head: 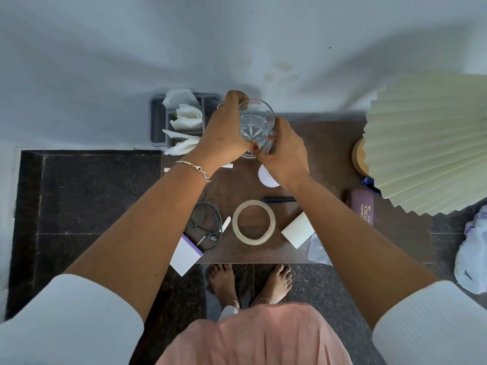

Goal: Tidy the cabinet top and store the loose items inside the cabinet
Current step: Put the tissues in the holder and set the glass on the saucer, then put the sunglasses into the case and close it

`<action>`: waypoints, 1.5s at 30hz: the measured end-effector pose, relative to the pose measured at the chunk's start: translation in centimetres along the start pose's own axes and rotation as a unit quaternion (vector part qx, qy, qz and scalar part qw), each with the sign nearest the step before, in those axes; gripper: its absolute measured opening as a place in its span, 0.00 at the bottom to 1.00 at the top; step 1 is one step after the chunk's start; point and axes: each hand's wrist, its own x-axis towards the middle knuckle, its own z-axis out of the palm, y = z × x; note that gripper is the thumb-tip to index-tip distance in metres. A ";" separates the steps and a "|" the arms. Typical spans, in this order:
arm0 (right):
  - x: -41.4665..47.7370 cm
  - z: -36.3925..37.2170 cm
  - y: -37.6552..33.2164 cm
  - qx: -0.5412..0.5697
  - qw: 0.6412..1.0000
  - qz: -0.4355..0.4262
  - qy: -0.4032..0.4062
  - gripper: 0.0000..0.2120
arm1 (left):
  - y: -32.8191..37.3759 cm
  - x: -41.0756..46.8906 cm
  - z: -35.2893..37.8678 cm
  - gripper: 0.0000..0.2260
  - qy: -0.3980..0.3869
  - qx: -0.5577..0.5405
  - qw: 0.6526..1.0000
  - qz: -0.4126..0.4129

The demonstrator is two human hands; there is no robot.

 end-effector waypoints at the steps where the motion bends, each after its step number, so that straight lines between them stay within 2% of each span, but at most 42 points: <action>1: -0.2 0.0 0.0 0.000 1.000 -0.001 -0.002 0.28 | 0.0 -0.2 0.0 0.35 -0.001 0.002 1.000 -0.001; 7: -2.8 -0.4 0.5 0.038 0.998 -0.001 0.057 0.29 | 1.7 -2.2 0.0 0.38 0.045 0.052 0.997 0.024; 11: -6.2 -0.8 1.4 0.062 0.993 0.021 0.099 0.27 | 3.7 -5.1 1.8 0.29 0.149 0.048 0.982 0.101; 13: -8.0 -1.0 2.3 0.068 0.990 0.039 0.115 0.25 | 4.6 -6.4 3.4 0.25 0.157 0.031 0.980 0.118; 19: -13.2 -2.7 6.1 0.061 0.979 0.088 0.172 0.19 | 5.9 -9.8 9.8 0.21 0.102 -0.032 0.991 0.079; 24: -16.2 -5.0 9.6 -0.011 0.961 0.168 0.221 0.21 | 6.8 -11.6 14.6 0.20 -0.021 -0.107 0.994 -0.008; 29: -16.8 -6.6 13.3 -0.027 0.939 0.295 0.176 0.30 | 8.7 -12.2 18.6 0.21 -0.116 -0.115 0.983 -0.078; 32: -16.3 -7.2 14.7 -0.011 0.941 0.312 0.132 0.28 | 10.2 -12.1 20.3 0.21 -0.157 -0.109 0.977 -0.096; 37: -15.6 -8.2 15.5 0.033 0.946 0.309 0.095 0.23 | 11.3 -11.6 21.7 0.20 -0.180 -0.116 0.964 -0.157; 45: -15.6 -8.8 15.4 0.080 0.937 0.322 0.110 0.24 | 10.4 -11.0 22.3 0.17 -0.163 -0.158 0.954 -0.198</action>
